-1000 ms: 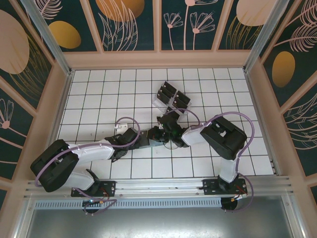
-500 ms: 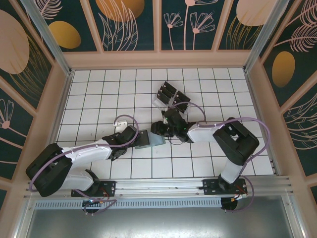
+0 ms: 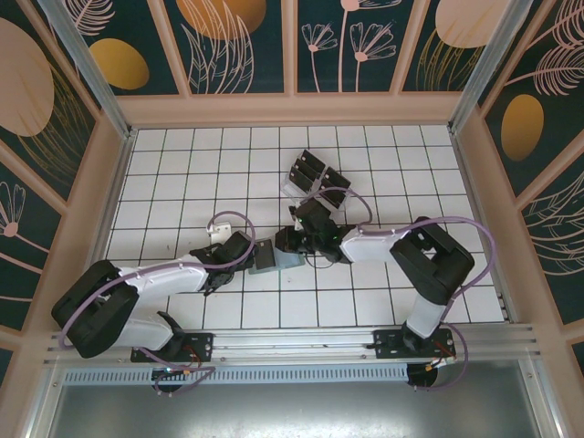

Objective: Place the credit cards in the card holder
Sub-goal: Insert the credit card into the card slot.

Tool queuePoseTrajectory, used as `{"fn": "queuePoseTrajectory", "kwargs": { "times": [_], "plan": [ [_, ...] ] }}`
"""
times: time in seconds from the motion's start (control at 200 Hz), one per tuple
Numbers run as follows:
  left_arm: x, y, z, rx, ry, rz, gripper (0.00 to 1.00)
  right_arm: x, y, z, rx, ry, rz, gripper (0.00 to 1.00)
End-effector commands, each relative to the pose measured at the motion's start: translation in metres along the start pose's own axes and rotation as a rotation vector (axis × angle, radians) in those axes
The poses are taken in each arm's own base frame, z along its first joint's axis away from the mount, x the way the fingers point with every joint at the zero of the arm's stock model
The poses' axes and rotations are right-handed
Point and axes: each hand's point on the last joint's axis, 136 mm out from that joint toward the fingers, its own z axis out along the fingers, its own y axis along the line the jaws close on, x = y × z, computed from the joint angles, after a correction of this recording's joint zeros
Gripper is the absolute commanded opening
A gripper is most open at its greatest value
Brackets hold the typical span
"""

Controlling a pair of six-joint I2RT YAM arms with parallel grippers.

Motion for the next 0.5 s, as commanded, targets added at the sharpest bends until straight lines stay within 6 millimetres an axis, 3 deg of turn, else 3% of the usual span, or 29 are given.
{"fn": "queuePoseTrajectory", "kwargs": {
  "times": [0.0,0.18,0.495],
  "plan": [
    [0.006,0.011,0.005,-0.051,0.011,0.000,0.99,0.002,0.011,0.011,-0.014,0.020,-0.047,0.13],
    [0.012,0.012,0.008,-0.054,0.026,0.002,0.99,0.008,0.015,0.022,0.001,0.041,-0.069,0.11],
    [0.017,0.013,0.011,-0.050,0.039,-0.012,0.98,0.011,0.000,0.026,0.061,0.043,-0.064,0.11]
  ]
}}
